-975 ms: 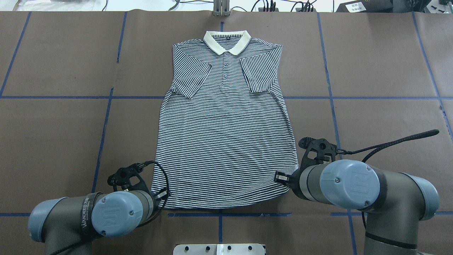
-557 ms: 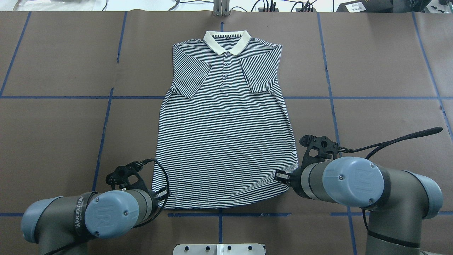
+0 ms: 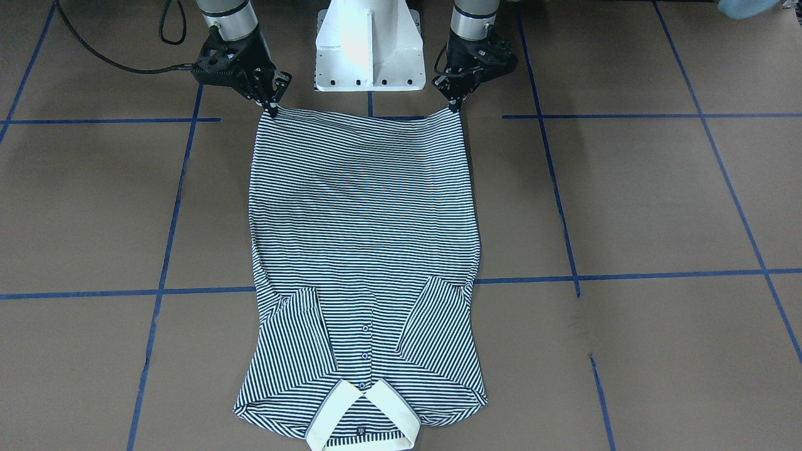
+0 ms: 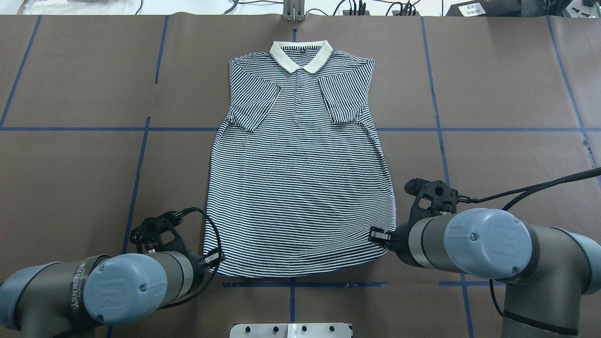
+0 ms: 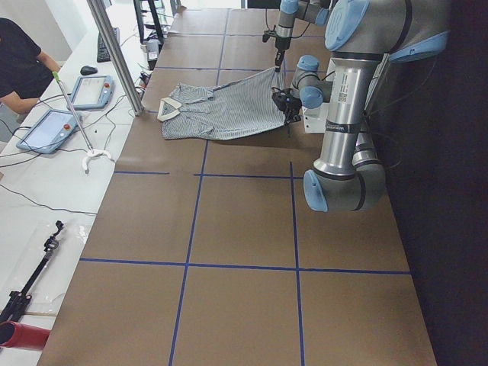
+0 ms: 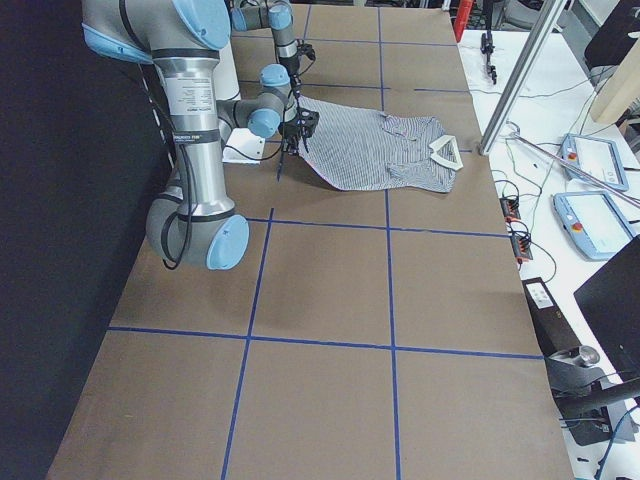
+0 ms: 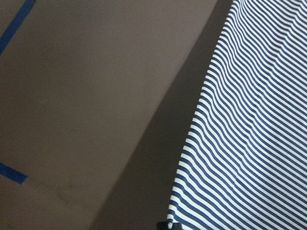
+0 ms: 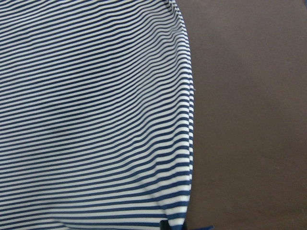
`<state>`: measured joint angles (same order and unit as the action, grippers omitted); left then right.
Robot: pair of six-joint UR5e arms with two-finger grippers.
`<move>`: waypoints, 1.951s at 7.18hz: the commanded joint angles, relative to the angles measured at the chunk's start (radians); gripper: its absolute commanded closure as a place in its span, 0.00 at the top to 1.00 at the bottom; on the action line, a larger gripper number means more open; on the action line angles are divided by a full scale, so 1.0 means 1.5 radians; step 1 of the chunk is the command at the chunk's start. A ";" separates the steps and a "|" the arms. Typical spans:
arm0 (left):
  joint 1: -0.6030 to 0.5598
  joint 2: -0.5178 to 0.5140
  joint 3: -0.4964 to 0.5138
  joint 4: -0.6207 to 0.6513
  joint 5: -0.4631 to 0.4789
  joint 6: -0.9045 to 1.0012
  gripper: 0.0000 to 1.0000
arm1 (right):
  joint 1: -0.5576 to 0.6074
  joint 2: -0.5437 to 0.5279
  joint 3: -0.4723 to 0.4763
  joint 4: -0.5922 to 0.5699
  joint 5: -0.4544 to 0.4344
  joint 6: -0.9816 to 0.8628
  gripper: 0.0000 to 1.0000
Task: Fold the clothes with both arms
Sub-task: 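Lift the hem with both grippers and fold it toward the collar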
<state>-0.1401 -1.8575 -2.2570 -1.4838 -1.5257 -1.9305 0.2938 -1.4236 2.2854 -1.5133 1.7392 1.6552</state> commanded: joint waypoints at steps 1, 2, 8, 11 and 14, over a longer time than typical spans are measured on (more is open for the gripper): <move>0.090 0.000 -0.150 0.099 0.000 0.000 0.00 | -0.004 -0.044 0.081 0.000 0.129 0.000 0.00; 0.122 -0.001 -0.187 0.141 -0.006 0.000 0.00 | -0.035 -0.068 0.119 0.000 0.147 0.001 0.00; -0.044 -0.027 -0.128 0.134 -0.031 0.173 0.00 | 0.148 0.023 -0.006 0.005 0.129 -0.287 0.00; -0.195 -0.064 0.058 0.010 -0.031 0.288 0.00 | 0.255 0.151 -0.216 0.050 0.119 -0.358 0.00; -0.282 -0.069 0.182 -0.112 -0.055 0.359 0.00 | 0.314 0.234 -0.419 0.184 0.120 -0.368 0.00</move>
<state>-0.5107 -1.9576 -2.0458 -1.6067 -1.5901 -1.4436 0.7326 -1.1292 1.7738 -1.2979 1.9188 1.1058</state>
